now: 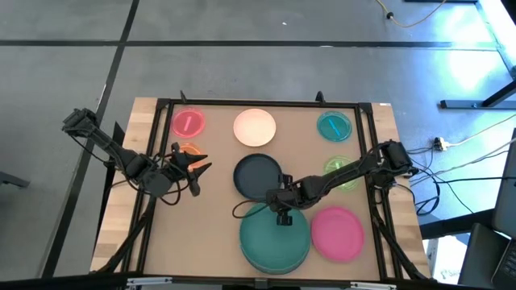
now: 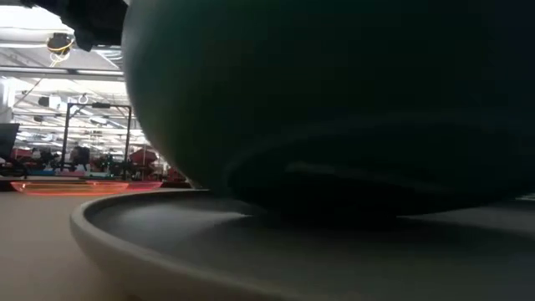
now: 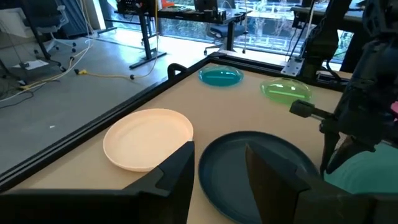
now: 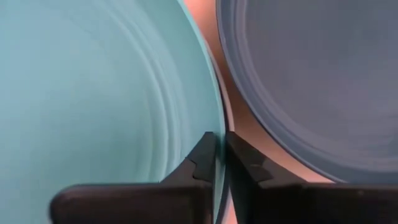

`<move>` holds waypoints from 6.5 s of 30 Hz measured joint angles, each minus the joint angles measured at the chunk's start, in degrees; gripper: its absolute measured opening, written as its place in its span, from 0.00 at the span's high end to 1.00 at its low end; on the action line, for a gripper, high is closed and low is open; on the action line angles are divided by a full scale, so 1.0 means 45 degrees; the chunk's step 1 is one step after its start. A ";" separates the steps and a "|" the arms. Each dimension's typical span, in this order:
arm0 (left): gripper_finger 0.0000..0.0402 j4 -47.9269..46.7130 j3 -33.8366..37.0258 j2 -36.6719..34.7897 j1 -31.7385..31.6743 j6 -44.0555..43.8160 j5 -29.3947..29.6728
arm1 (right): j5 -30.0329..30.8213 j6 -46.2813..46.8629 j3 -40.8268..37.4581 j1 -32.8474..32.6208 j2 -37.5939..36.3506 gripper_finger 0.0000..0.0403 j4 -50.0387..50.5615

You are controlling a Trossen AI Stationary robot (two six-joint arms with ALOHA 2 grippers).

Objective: Stack plastic plates
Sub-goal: Stack the large green plate on top of the large grey plate, then stack the dark blue plate on top of the large green plate

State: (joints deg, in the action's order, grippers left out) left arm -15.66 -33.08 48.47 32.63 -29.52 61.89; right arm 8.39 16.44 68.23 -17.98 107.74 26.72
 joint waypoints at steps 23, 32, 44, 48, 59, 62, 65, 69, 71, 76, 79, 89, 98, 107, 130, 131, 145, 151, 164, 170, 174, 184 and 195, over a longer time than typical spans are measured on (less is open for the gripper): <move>0.66 -0.0023 -0.0002 -0.0005 -0.0001 0.0065 -0.0005 | 0.0095 -0.0650 0.1840 -0.0015 0.0034 0.62 0.3565; 0.66 -0.0068 0.0000 -0.0009 -0.0140 0.0458 0.0107 | 0.4048 -0.0747 0.1914 0.0105 -0.1143 0.62 0.4872; 0.66 -0.0065 0.0005 -0.0010 -0.1520 0.1106 -0.0967 | 0.3308 -0.0742 0.0600 0.2870 -0.1559 0.62 0.2583; 0.66 -0.0063 0.0005 -0.0010 -0.1863 0.1282 -0.1410 | 0.2073 -0.0370 0.0099 0.3989 -0.1552 0.62 0.1514; 0.66 -0.0058 0.0005 -0.0010 -0.2226 0.1268 -0.1695 | 0.0875 0.0955 -0.1323 0.4833 -0.1554 0.62 -0.0578; 0.66 -0.0058 0.0005 -0.0010 -0.2226 0.1263 -0.1695 | 0.0561 0.1024 -0.1657 0.4823 -0.1549 0.62 -0.1274; 0.66 -0.0062 0.0005 -0.0007 -0.2226 0.1267 -0.1694 | 0.0558 0.1113 -0.1763 0.4838 -0.1537 0.62 -0.1647; 0.66 -0.0063 0.0005 -0.0005 -0.2226 0.1272 -0.1690 | 0.0601 0.1108 -0.1795 0.4838 -0.1240 0.62 -0.1708; 0.66 -0.0094 0.0005 -0.0005 -0.2226 0.1268 -0.1694 | 0.0415 0.1069 -0.1773 0.4838 -0.1038 0.62 -0.2021; 0.66 -0.0148 0.0005 0.0005 -0.2226 0.1263 -0.1695 | 0.0215 0.0748 -0.1781 0.4834 -0.0611 0.62 -0.2166; 0.66 -0.0175 0.0005 0.0019 -0.2226 0.1268 -0.1719 | 0.0184 0.0590 -0.1783 0.4838 -0.0568 0.62 -0.2206; 0.66 -0.0175 0.0005 0.0019 -0.2226 0.1268 -0.1651 | 0.0310 0.0288 -0.1778 0.4838 -0.0568 0.80 -0.2336; 0.66 -0.0175 0.0005 0.0019 -0.2226 0.1269 -0.1647 | 0.0860 0.0181 -0.1753 0.5105 -0.0578 0.98 -0.3345; 0.66 -0.0175 0.0005 0.0019 -0.2226 0.1272 -0.1637 | 0.0894 -0.0899 -0.1656 0.5508 -0.0588 0.99 -0.3802; 0.66 -0.0321 0.0005 0.0185 -0.2226 0.1273 -0.1610 | 0.1026 -0.1791 -0.0481 0.5493 -0.3513 1.00 -0.1129; 0.66 -0.0324 0.0005 0.0185 -0.2226 0.1273 -0.1608 | 0.0981 -0.1782 -0.0481 0.5470 -0.3693 1.00 -0.0960; 0.66 -0.0306 0.0005 0.0185 -0.2226 0.1263 -0.1563 | -0.0672 -0.1266 -0.0481 0.2843 -0.4889 1.00 0.0107; 0.66 -0.0306 0.0005 0.0185 -0.2226 0.1263 -0.1564 | -0.1507 -0.1304 -0.0495 0.1445 -0.4793 1.00 0.0128; 0.66 -0.0266 0.0005 0.0185 -0.2221 0.1262 -0.1579 | -0.1558 -0.1345 -0.0513 0.0171 -0.2679 1.00 -0.0843; 0.66 -0.0267 0.0005 0.0185 -0.2226 0.1263 -0.1579 | -0.1776 -0.1344 -0.0515 0.0155 -0.1962 1.00 -0.0937; 0.66 -0.0267 0.0005 0.0185 -0.2225 0.1263 -0.1579 | -0.1788 -0.1340 -0.0515 0.0155 -0.1616 1.00 -0.1158; 0.66 -0.0272 0.0005 0.0185 -0.2221 0.1263 -0.1591 | -0.1793 -0.1358 -0.0515 0.0165 -0.1379 1.00 -0.1854; 0.66 -0.0287 0.0005 0.0180 -0.2226 0.1263 -0.1584 | -0.1774 -0.1388 -0.0519 0.0165 -0.0914 0.95 -0.2131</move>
State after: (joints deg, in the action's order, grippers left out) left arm -16.95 -33.06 49.28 22.61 -23.83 54.76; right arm 0.40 10.20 65.89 -17.23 103.63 17.13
